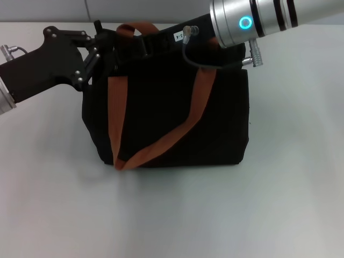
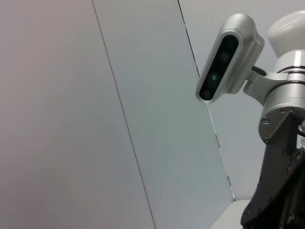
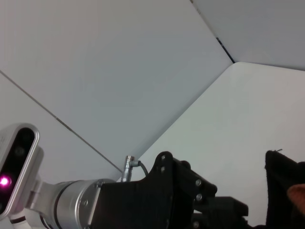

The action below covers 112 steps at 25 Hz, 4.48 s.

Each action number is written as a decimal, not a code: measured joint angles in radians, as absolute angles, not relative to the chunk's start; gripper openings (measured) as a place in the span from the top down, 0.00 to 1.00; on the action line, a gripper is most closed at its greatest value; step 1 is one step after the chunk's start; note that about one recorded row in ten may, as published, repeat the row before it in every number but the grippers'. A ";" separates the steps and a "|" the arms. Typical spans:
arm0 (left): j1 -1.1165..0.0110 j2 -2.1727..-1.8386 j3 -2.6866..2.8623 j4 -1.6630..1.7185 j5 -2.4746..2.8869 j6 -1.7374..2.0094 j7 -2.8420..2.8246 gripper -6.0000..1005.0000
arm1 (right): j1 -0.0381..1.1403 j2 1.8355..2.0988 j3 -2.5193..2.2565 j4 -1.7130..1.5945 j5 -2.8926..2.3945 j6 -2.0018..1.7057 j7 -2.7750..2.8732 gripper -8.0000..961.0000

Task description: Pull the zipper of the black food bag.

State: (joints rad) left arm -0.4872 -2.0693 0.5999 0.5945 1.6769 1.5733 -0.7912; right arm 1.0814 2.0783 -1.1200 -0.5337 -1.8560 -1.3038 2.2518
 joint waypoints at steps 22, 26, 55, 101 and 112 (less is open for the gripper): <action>-0.472 -2.069 0.593 0.595 1.676 1.578 -0.802 0.97 | 1.070 2.077 -1.125 -0.538 -1.856 -1.276 2.253 0.73; -0.474 -2.069 0.593 0.595 1.675 1.578 -0.802 0.97 | 1.074 2.077 -1.127 -0.541 -1.855 -1.281 2.253 0.75; -0.479 -2.069 0.600 0.595 1.652 1.598 -0.815 0.96 | 1.076 2.086 -1.130 -0.556 -1.844 -1.269 2.252 0.69; -0.476 -2.066 0.590 0.600 1.652 1.581 -0.840 0.96 | 1.085 2.091 -1.158 -0.566 -1.843 -1.234 2.242 0.78; -0.468 -2.066 0.589 0.597 1.650 1.582 -0.841 0.96 | 1.054 2.090 -1.196 -0.616 -1.843 -1.238 2.240 0.91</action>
